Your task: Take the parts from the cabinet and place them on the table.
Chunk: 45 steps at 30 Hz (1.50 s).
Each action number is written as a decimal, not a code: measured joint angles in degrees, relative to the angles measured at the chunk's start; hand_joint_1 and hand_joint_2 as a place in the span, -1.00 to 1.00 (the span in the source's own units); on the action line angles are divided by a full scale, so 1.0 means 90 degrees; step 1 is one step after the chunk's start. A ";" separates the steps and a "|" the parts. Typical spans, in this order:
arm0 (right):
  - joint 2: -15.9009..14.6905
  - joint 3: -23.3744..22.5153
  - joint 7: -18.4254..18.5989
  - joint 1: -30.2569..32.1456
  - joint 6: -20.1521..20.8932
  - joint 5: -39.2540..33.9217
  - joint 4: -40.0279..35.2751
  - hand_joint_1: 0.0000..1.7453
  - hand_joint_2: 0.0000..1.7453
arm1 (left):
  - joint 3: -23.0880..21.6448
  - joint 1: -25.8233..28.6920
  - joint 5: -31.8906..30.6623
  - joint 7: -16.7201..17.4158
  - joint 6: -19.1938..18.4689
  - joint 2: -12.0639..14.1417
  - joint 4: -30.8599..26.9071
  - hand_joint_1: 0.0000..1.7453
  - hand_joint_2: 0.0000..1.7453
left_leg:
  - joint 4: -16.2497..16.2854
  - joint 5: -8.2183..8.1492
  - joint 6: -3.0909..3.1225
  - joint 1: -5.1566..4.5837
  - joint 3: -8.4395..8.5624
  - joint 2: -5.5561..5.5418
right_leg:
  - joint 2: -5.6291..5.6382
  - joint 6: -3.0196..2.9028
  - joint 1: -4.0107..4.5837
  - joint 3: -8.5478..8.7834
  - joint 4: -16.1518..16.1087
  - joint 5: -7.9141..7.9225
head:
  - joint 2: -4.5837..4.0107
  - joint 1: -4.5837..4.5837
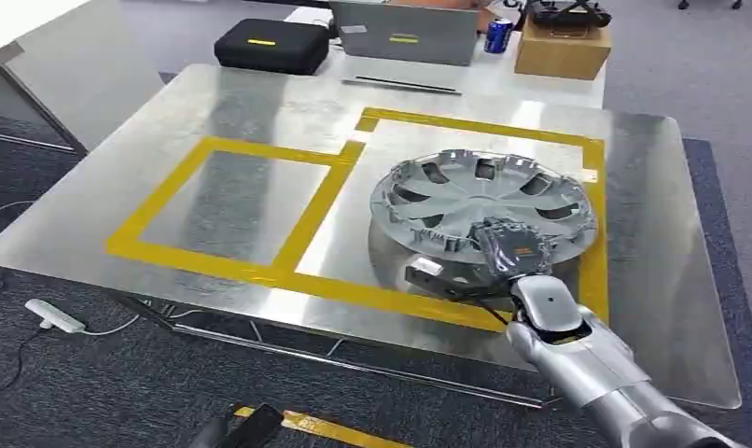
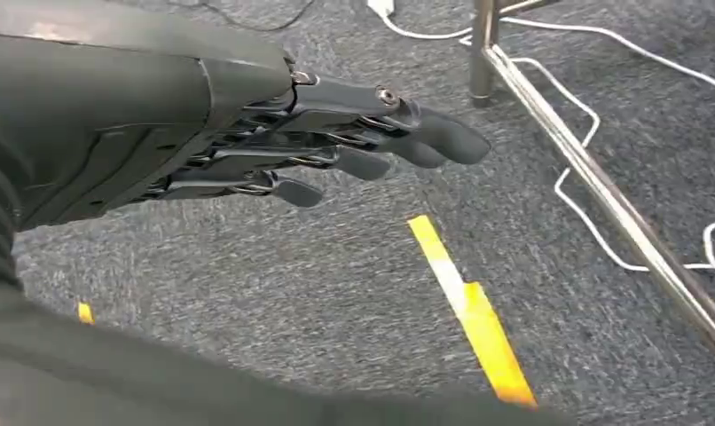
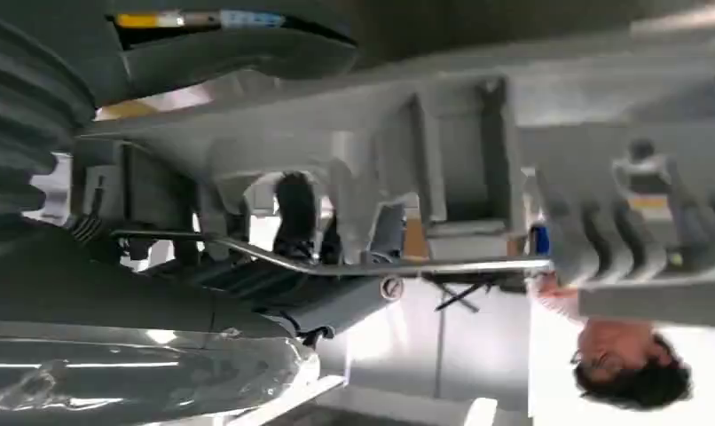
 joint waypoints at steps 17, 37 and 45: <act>-0.0607 0.0653 -0.0189 -0.0065 0.0563 -0.0073 -0.0503 -1.00 -1.00 | -0.0036 0.0114 0.0282 -0.0051 0.0104 0.0080 -0.0002 -1.00 -1.00 | 0.0064 -0.0020 -0.0022 0.0002 -0.0063 -0.0011 | 0.0057 -0.0089 0.0042 -0.0026 0.0009 0.0014 | 0.0000 -0.0034; -0.2559 -0.0119 -0.0371 0.1139 0.0155 -0.0512 -0.4342 -1.00 -1.00 | 0.0243 0.0444 0.0872 -0.0420 0.0418 0.0143 0.0010 -1.00 -1.00 | 0.0797 -0.0601 -0.0105 0.0031 -0.0298 -0.0015 | -0.0002 -0.0201 0.0012 0.0073 -0.0072 0.0030 | 0.0000 -0.0063; -0.2239 -0.0661 -0.0911 0.1938 -0.1363 -0.1170 -0.5030 -1.00 -1.00 | 0.0299 0.0452 0.0850 -0.0476 0.0459 0.0146 0.0017 -1.00 -1.00 | 0.0065 -0.0134 -0.0030 0.0006 0.0183 -0.0017 | 0.0007 -0.0161 0.0056 0.0094 -0.0044 0.0014 | 0.0000 -0.0073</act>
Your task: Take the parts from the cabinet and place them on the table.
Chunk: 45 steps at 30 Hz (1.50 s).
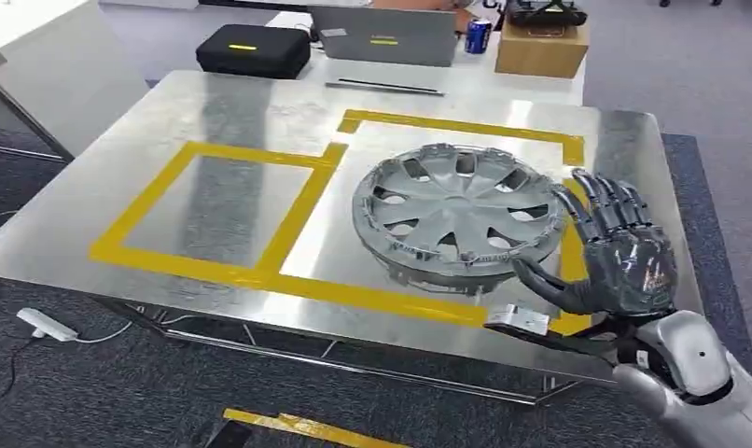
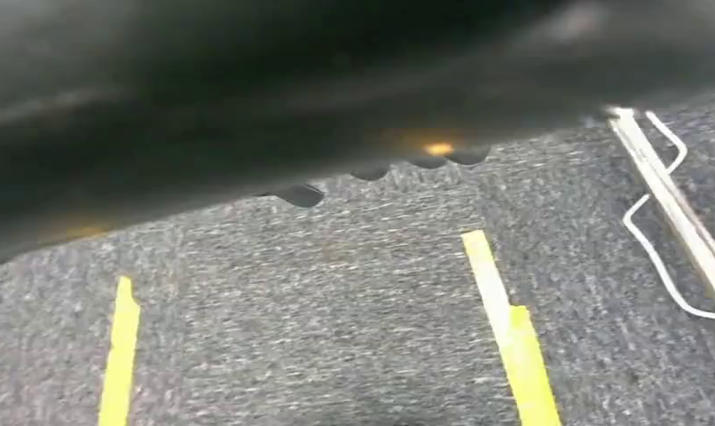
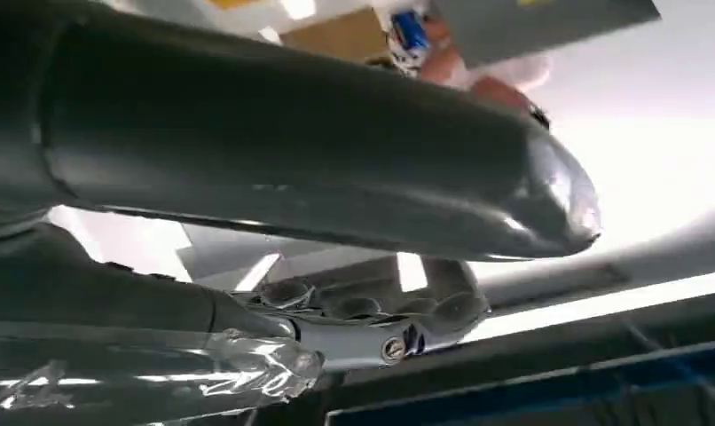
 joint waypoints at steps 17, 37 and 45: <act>0.1637 -0.0806 -0.2001 0.1536 -0.1532 -0.2910 -0.1542 -1.00 -1.00 | 0.0143 0.0017 -0.0039 -0.0049 0.0471 -0.0153 0.0019 -1.00 -1.00 | -0.0093 0.0055 0.0060 -0.0020 0.0003 0.0002 | -0.0002 0.0142 -0.0036 0.0089 0.0014 -0.0087 | 0.0000 0.0051; 0.2555 -0.1251 -0.2472 0.2787 -0.1532 -0.3524 -0.1739 -1.00 -1.00 | 0.0379 0.0057 0.0114 -0.0102 0.0619 -0.0165 0.0027 -1.00 -1.00 | -0.0299 -0.0207 0.0178 0.0028 0.0512 0.0048 | -0.0021 0.0219 -0.0056 -0.0642 0.0338 0.0013 | 0.0000 0.0024; 0.2751 -0.1552 -0.2662 0.3106 -0.1532 -0.3602 -0.1736 -1.00 -1.00 | 0.0418 0.0069 0.0114 -0.0143 0.0644 -0.0170 0.0027 -1.00 -1.00 | -0.0278 0.0222 0.0183 -0.0057 -0.0043 0.0076 | -0.0019 0.0146 -0.0039 0.0404 0.0398 -0.0288 | 0.0000 0.0032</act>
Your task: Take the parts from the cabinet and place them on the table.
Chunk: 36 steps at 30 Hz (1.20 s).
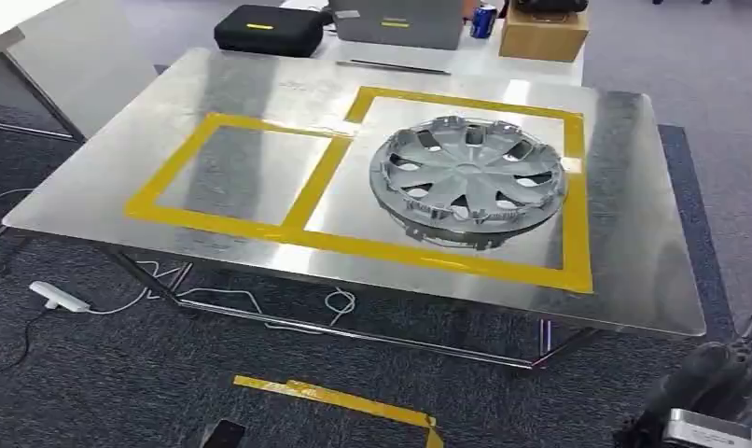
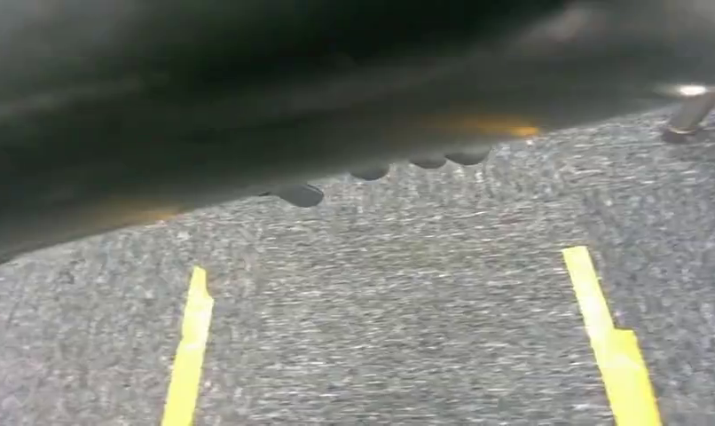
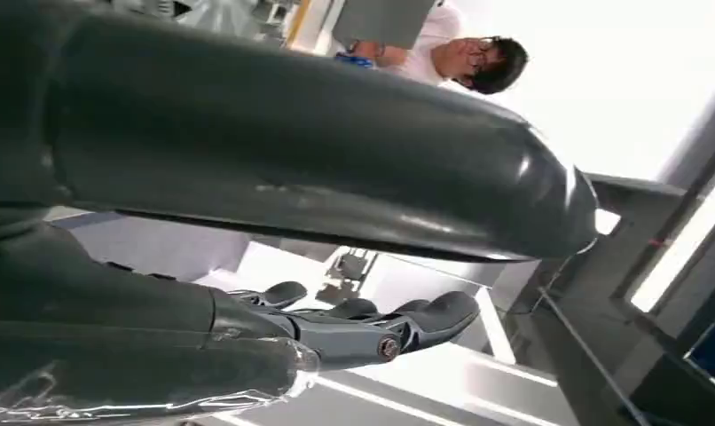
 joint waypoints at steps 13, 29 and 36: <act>0.0260 -0.0148 -0.0141 0.0312 0.0000 0.0000 0.0002 -1.00 -1.00 | 0.0032 0.0063 0.0005 -0.0022 0.0019 -0.0022 0.0002 -1.00 -1.00 | 0.1608 -0.0806 -0.0438 0.0181 -0.0328 -0.0036 | -0.0064 -0.0192 -0.0030 -0.0076 -0.0741 0.0301 | 0.0000 -0.0053; 0.0333 -0.0194 -0.0153 0.0488 0.0000 0.0182 0.0027 -1.00 -1.00 | 0.0117 0.0038 0.0049 -0.0041 0.0039 -0.0032 0.0005 -1.00 -1.00 | 0.0061 0.0100 0.0000 -0.0013 -0.0160 -0.0023 | -0.0015 0.0017 -0.0050 -0.0367 0.0940 -0.0323 | 0.0000 -0.0044; 0.0393 -0.0192 -0.0034 0.0598 0.0000 0.0165 0.0085 -1.00 -1.00 | 0.0170 0.0076 0.0107 -0.0087 0.0061 -0.0068 0.0012 -1.00 -1.00 | -0.0013 0.0560 -0.0200 0.0014 -0.0390 -0.0040 | -0.0025 -0.0232 0.0116 0.0671 -0.0955 -0.0170 | 0.0000 -0.0019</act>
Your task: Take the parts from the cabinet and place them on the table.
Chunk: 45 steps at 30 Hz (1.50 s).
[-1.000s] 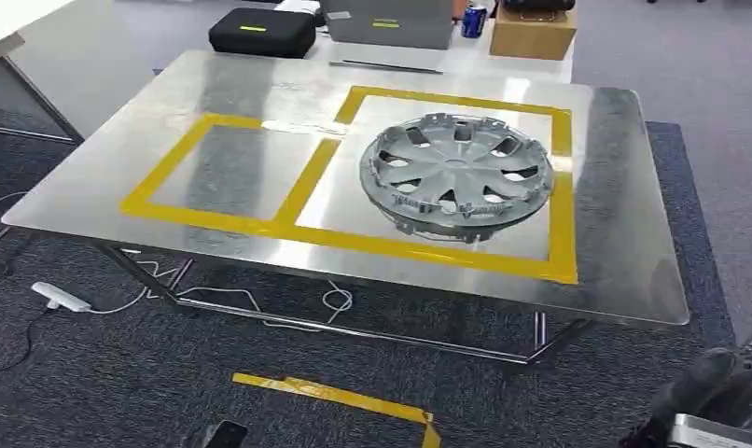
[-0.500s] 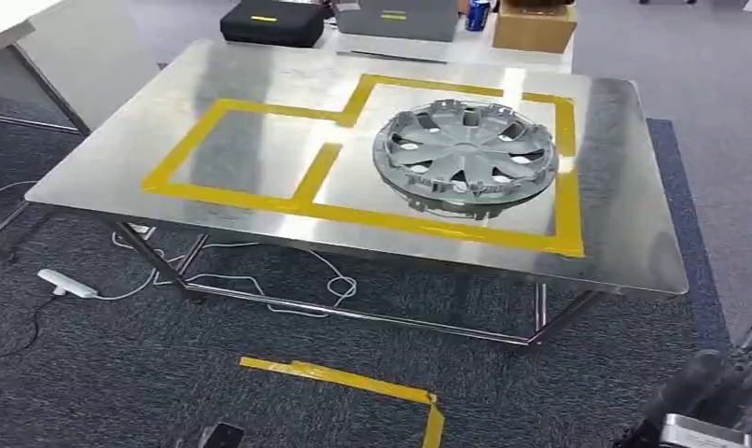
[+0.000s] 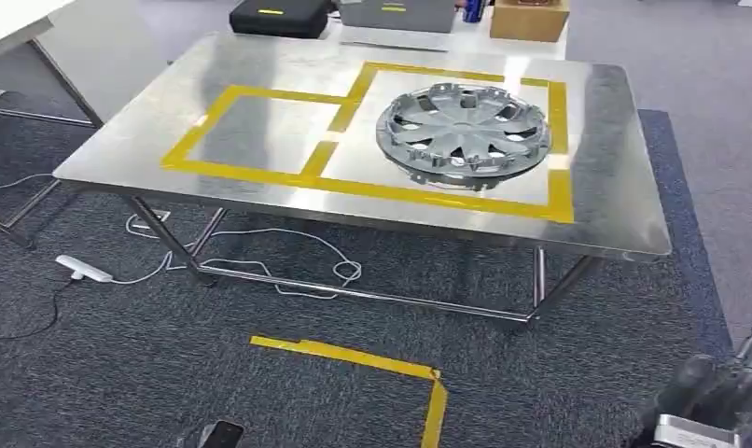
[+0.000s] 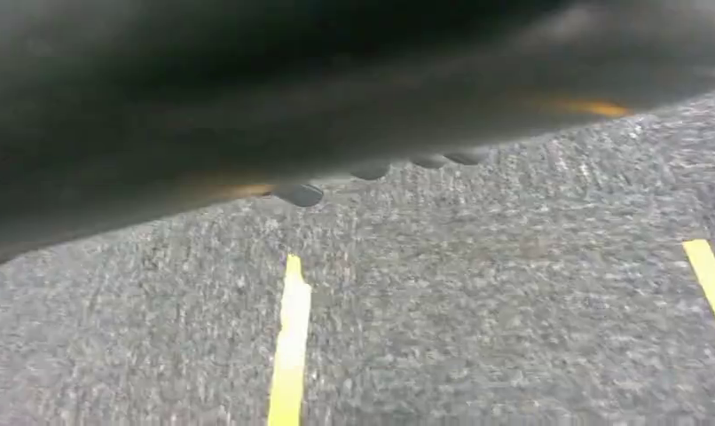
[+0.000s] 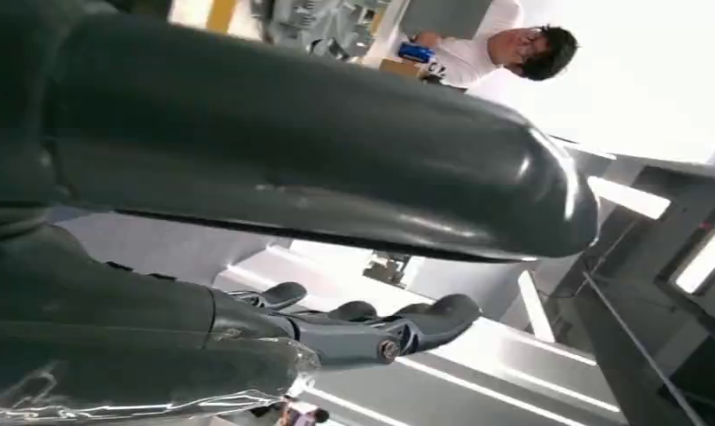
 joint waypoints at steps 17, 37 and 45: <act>0.0169 -0.0128 0.0473 0.0452 0.0080 -0.0080 0.0477 -1.00 -1.00 | 0.0179 0.0083 0.0025 -0.0070 0.0099 -0.0019 0.0012 -1.00 -1.00 | -0.0084 -0.1189 0.0144 0.0095 0.1258 0.0030 | -0.0027 0.0263 -0.0080 -0.1511 0.0734 0.0640 | 0.0000 -0.0026; 0.1649 -0.3206 0.1081 -0.0048 0.2159 0.0066 0.5227 -1.00 -1.00 | 0.0850 0.0274 -0.0044 -0.0068 0.0260 -0.0109 0.0007 -1.00 -1.00 | 0.1916 -0.1785 -0.0113 0.0049 0.0046 0.0054 | 0.0035 -0.0066 -0.0019 -0.0541 0.0255 0.0315 | 0.0000 -0.0010; 0.1795 -0.3556 0.1232 -0.0121 0.2154 0.0158 0.5931 -1.00 -1.00 | 0.0969 0.0299 -0.0075 -0.0053 0.0267 -0.0131 -0.0002 -1.00 -1.00 | 0.0063 -0.0944 0.0078 0.0027 0.0868 -0.0190 | 0.0359 0.0108 -0.0014 -0.0790 0.0447 0.0383 | 0.0000 -0.0010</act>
